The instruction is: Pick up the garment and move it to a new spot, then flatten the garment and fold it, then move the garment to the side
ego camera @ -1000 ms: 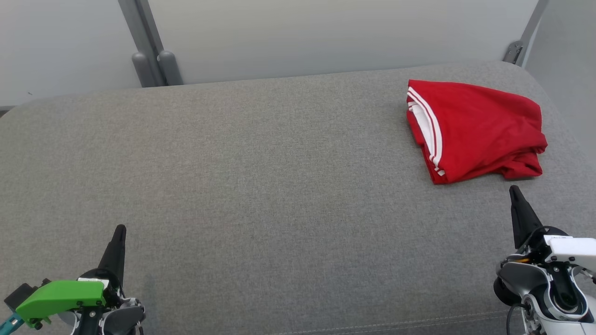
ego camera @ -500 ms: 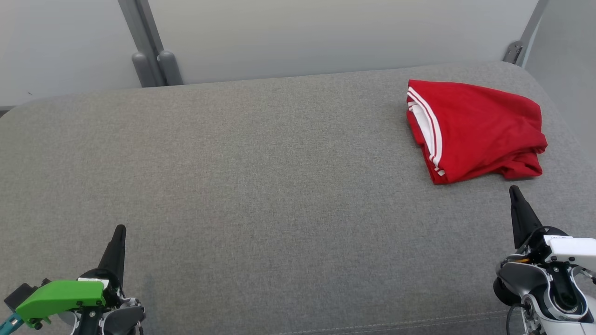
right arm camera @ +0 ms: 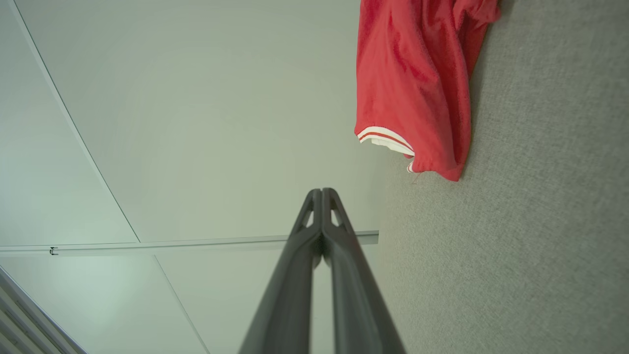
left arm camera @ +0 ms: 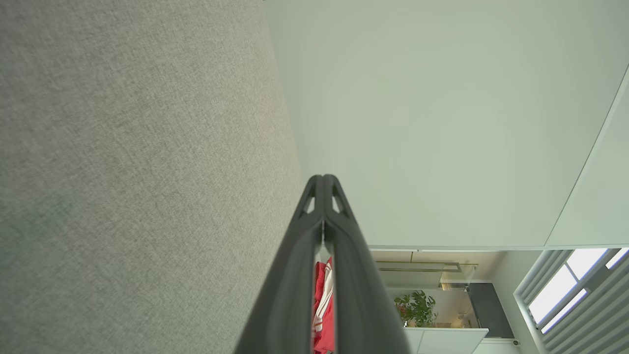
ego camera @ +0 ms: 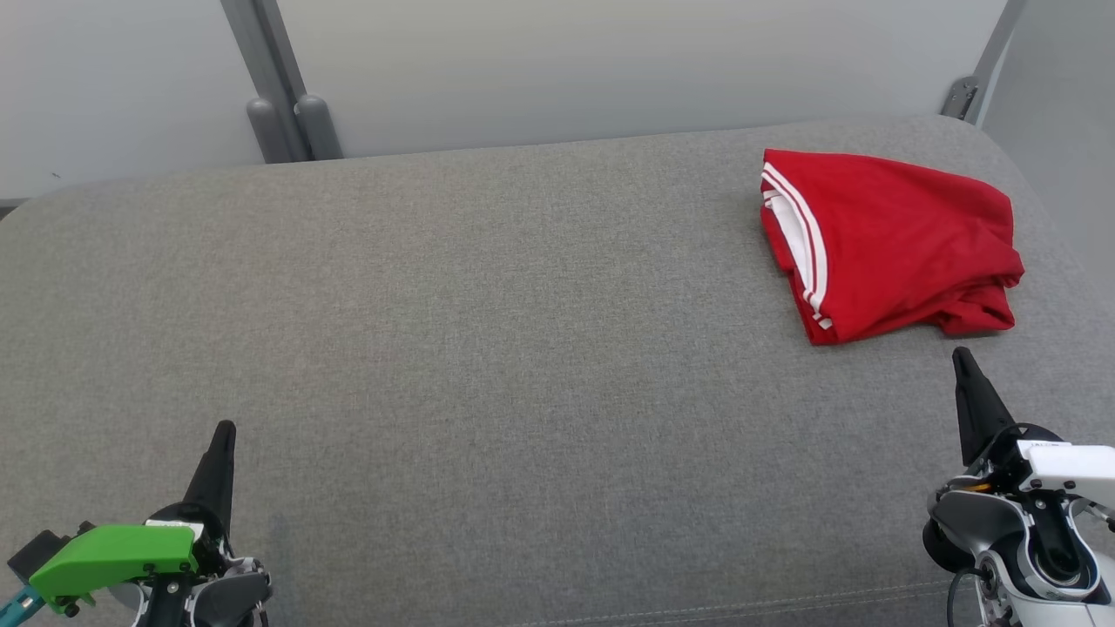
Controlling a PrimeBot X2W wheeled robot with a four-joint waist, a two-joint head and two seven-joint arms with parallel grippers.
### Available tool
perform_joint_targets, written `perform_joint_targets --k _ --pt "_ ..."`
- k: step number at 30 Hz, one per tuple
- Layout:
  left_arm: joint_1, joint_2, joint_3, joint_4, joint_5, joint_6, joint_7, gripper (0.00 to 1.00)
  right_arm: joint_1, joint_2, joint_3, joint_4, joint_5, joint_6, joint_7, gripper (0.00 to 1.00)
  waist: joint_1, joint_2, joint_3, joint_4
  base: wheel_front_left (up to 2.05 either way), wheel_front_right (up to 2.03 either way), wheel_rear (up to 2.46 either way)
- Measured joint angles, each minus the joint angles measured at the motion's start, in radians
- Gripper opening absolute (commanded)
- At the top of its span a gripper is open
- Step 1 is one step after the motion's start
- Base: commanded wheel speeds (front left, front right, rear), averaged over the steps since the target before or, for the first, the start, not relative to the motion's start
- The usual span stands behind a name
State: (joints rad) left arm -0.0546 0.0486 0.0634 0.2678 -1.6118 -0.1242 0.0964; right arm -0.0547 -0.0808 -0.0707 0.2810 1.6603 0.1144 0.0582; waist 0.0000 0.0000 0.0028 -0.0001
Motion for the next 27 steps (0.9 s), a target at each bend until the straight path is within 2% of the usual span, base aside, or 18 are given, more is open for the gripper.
perform_joint_targets --k 27 --pt "0.000 0.000 0.000 0.000 0.000 0.000 0.001 0.00 0.000 0.001 -0.003 -0.001 0.000 0.000 0.000 0.00 0.0000 0.0000 0.000 0.000 0.00 0.00 0.00"
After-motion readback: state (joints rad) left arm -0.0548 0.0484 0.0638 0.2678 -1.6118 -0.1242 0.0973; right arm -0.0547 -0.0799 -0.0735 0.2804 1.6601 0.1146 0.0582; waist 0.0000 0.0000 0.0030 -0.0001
